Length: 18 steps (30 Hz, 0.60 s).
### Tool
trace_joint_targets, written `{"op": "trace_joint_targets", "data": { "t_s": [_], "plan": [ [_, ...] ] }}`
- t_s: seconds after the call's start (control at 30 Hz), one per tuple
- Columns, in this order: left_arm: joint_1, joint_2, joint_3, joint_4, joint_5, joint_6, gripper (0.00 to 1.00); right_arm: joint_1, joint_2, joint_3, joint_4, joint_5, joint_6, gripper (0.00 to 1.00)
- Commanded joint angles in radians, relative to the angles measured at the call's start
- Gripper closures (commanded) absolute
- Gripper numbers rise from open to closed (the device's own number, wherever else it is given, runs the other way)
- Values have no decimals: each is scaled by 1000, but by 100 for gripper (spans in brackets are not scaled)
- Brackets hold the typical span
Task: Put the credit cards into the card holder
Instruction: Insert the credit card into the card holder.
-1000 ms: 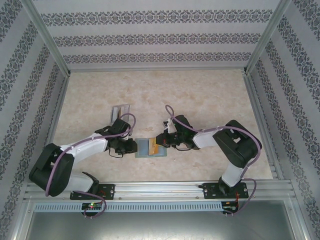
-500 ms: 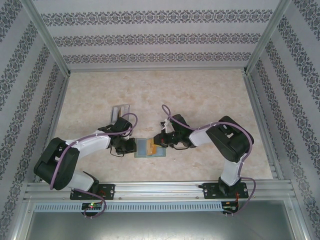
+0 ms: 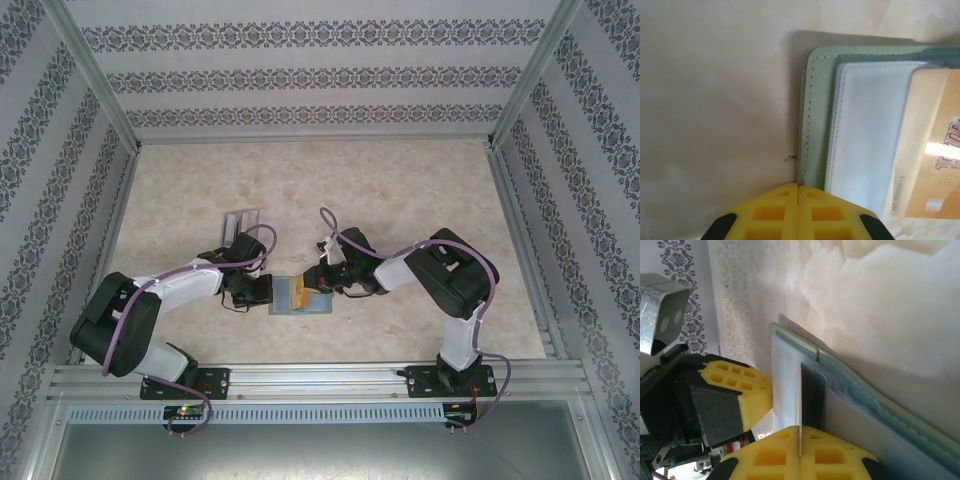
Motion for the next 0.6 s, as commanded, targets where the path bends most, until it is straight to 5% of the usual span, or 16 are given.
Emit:
{"op": "trace_joint_targets", "data": {
  "t_s": [0.0,0.3,0.57],
  "plan": [
    [-3,30,-17,32,-68,6,95,26,38,18,83,-6,28,97],
    [-2,31,-16,12,-78,5,95,63,57,18,115,45,66,86],
    [-3,34,-19,10,-81,2,96,29,-43,-11,-31,106,12,66]
  ]
}}
